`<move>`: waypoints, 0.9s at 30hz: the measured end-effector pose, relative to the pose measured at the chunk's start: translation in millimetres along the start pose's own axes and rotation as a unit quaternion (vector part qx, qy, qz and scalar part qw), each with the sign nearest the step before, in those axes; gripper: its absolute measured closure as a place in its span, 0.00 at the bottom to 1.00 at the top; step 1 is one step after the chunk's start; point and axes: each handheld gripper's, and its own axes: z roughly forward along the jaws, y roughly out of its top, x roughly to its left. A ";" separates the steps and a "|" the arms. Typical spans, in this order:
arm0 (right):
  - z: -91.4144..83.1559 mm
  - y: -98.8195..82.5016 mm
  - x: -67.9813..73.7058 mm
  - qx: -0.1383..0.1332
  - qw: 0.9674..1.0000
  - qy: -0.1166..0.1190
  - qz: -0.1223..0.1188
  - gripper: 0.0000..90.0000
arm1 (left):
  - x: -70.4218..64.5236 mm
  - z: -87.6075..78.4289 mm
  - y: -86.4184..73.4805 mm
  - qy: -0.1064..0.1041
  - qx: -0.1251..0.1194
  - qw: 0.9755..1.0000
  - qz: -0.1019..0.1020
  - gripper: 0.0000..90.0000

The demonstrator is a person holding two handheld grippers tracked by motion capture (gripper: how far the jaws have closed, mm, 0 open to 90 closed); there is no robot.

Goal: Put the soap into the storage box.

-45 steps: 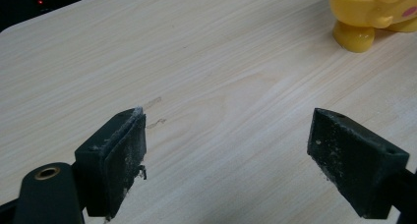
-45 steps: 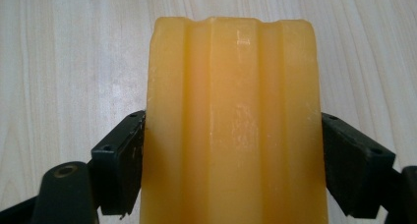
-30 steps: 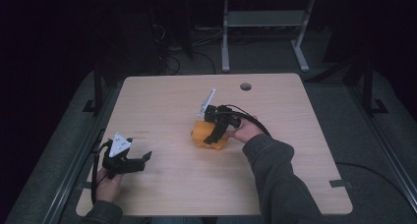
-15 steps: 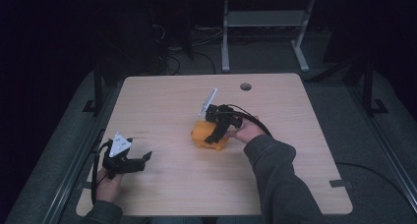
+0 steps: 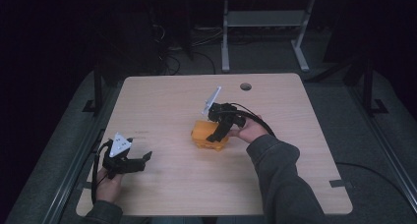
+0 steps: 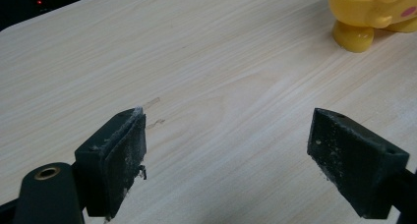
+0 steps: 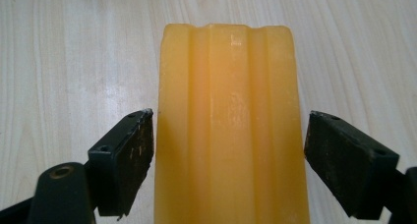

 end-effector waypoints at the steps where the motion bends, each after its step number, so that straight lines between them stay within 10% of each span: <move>1: -3.0 -0.5 0.6 -0.002 1.000 0.000 0.002 0.21 | 0.1 0.0 0.0 0.000 0.001 1.000 0.001 0.16; 27: -27.2 -15.7 3.1 -0.015 1.000 -0.020 0.013 0.23 | -0.9 0.6 0.1 0.000 -0.002 1.000 0.000 0.16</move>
